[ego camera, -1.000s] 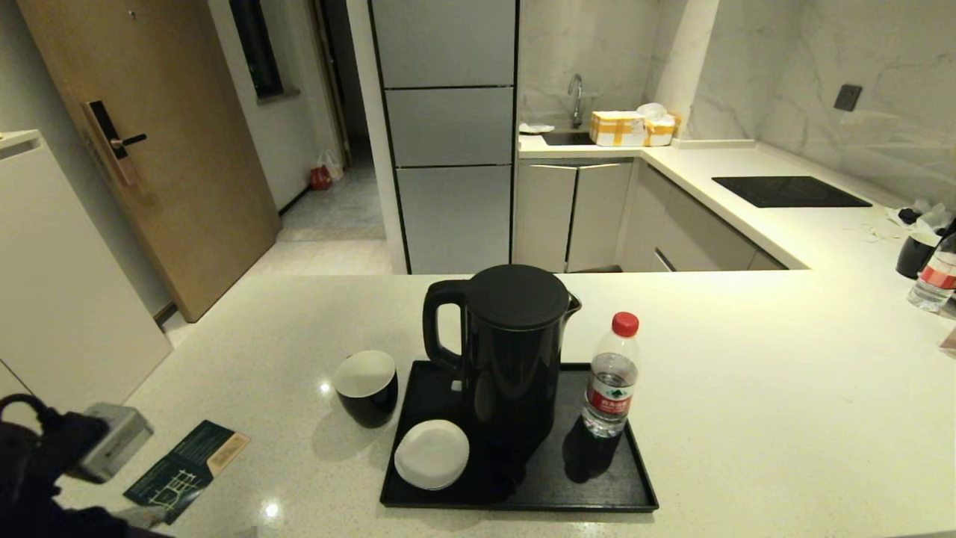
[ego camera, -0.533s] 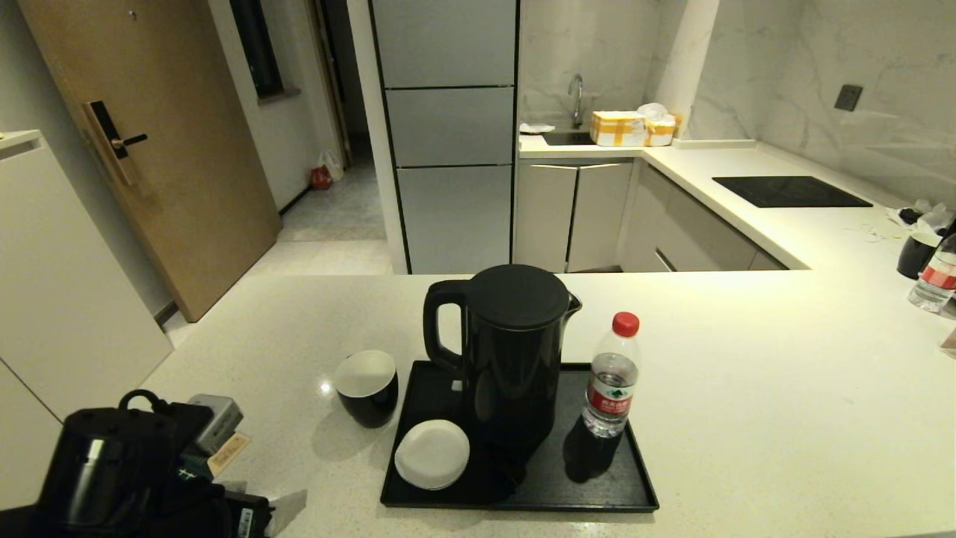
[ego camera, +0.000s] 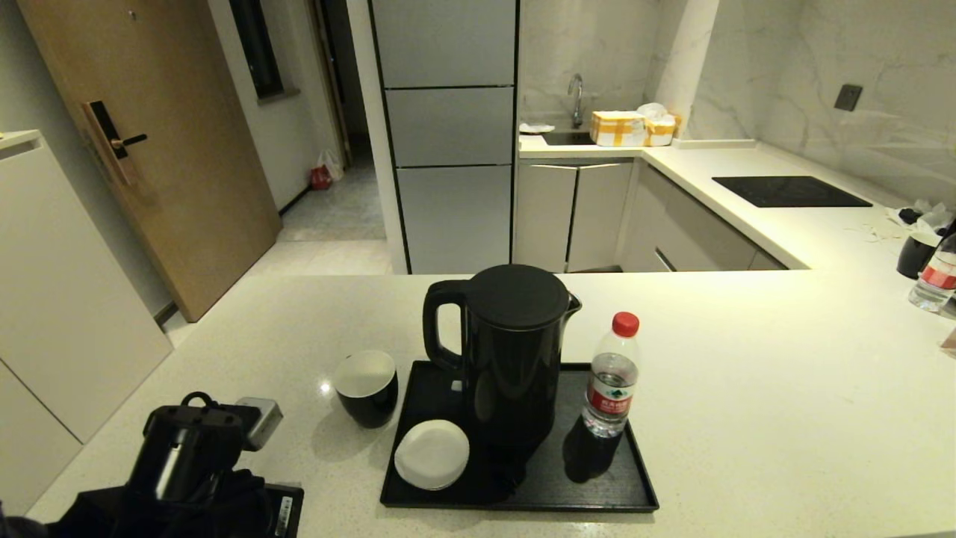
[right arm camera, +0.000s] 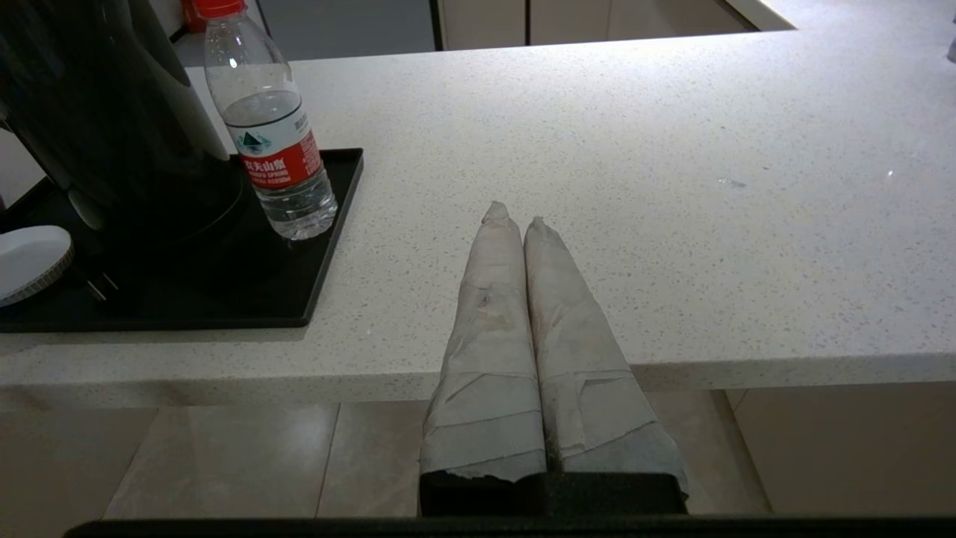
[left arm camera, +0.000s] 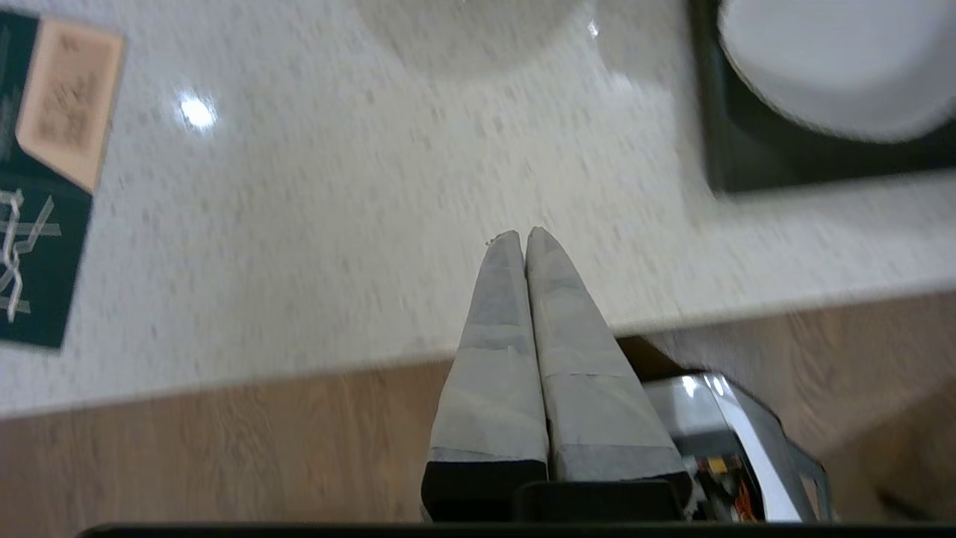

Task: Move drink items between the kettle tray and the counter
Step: Return the tea cup to its original position

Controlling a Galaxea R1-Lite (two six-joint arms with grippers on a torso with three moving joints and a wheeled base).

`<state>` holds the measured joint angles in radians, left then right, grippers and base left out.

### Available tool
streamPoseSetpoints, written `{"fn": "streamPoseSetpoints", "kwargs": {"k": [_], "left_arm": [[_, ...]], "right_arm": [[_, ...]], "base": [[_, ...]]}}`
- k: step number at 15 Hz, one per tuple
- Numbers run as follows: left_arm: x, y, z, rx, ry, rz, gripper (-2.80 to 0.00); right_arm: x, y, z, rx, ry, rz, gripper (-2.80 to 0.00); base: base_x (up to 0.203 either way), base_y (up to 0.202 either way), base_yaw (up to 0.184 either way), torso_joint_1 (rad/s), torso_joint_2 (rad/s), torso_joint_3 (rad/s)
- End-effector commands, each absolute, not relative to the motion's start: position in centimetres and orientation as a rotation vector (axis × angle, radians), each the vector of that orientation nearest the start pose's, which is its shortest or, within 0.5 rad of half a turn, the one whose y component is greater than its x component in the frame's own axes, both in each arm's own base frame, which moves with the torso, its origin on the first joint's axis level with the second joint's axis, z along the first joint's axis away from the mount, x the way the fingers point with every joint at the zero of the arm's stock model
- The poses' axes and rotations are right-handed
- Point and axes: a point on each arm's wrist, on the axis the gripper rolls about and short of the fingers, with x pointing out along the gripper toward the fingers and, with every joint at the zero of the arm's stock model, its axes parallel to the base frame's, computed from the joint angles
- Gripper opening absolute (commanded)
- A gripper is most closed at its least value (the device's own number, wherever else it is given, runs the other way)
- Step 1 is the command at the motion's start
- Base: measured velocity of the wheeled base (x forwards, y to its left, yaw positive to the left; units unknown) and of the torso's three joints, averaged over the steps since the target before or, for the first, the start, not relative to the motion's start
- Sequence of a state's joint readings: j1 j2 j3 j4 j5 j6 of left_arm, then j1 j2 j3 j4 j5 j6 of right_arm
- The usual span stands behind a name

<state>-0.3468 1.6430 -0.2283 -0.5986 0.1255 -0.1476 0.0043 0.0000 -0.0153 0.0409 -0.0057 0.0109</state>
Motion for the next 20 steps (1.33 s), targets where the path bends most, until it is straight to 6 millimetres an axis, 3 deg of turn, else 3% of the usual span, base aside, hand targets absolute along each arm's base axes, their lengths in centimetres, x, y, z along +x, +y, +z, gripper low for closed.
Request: {"fn": "streamPoseSetpoints", "kwargs": {"k": [1, 4, 5, 8, 20], "left_arm": [[18.7, -6.5, 5.2, 0.062, 0.838, -0.141, -2.80], [20.0, -6.9, 3.3, 0.058, 0.738, -0.155, -2.80], [20.5, -7.1, 2.2, 0.063, 0.708, -0.153, 0.00], [20.6, -7.0, 0.2, 0.111, 0.610, -0.123, 0.00], [25.6, -10.2, 0.0, 0.129, 0.440, -0.188, 0.00]], "right_arm": [[-2.4, 0.0, 7.5, 0.011, 0.027, -0.002, -2.80], [-2.4, 0.0, 7.6, 0.011, 0.028, -0.002, -2.80], [-2.4, 0.0, 7.6, 0.011, 0.028, -0.002, -2.80], [-2.4, 0.0, 7.5, 0.011, 0.026, -0.002, -2.80], [-2.4, 0.0, 7.5, 0.011, 0.026, -0.002, -2.80]], "base": [[0.000, 0.000, 0.000, 0.000, 0.00, 0.000], [0.000, 0.000, 0.000, 0.000, 0.00, 0.000], [0.000, 0.000, 0.000, 0.000, 0.00, 0.000], [0.000, 0.000, 0.000, 0.000, 0.00, 0.000], [0.000, 0.000, 0.000, 0.000, 0.00, 0.000]]}}
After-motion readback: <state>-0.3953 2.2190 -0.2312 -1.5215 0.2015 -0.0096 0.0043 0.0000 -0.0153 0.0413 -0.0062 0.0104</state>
